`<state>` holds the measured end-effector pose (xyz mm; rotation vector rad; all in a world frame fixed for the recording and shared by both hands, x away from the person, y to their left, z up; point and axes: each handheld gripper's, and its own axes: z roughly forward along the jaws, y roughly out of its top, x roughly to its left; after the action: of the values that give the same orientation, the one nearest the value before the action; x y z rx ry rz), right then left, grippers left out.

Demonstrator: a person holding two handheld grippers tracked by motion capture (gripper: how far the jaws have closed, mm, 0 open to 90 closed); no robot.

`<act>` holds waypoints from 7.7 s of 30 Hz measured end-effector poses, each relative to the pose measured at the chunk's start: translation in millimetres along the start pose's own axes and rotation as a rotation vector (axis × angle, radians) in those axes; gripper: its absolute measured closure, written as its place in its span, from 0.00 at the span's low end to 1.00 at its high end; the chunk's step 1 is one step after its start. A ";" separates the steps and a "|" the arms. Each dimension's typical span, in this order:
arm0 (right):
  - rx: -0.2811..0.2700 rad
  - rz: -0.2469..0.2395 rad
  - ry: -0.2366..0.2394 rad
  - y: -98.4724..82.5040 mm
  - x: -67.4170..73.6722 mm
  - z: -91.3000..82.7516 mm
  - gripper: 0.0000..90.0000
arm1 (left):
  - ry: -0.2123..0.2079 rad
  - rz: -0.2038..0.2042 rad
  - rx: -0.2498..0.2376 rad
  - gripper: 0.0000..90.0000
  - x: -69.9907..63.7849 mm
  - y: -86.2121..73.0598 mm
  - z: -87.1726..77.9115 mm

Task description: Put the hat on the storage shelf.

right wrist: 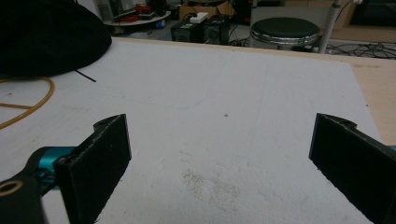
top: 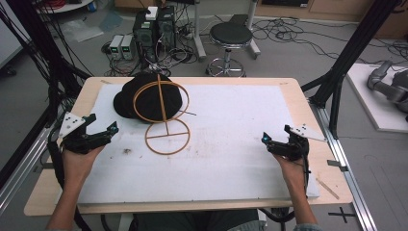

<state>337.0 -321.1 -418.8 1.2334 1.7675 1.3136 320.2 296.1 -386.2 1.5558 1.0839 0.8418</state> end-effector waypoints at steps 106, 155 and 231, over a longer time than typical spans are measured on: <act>0.030 0.001 0.030 -4.9 0.5 -1.9 0.06 | -0.234 0.241 0.176 0.19 36.4 69.6 213.1; 0.034 0.002 0.041 -4.4 0.9 -0.5 0.06 | -0.231 0.225 0.184 0.94 40.2 80.1 197.9; 0.025 0.013 0.060 -0.8 2.0 0.3 0.06 | -0.162 0.160 -0.211 0.95 20.1 248.7 94.3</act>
<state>336.2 -319.2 -419.5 1.2332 1.8259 1.3523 469.1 263.2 -167.3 1.5168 0.7380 0.8905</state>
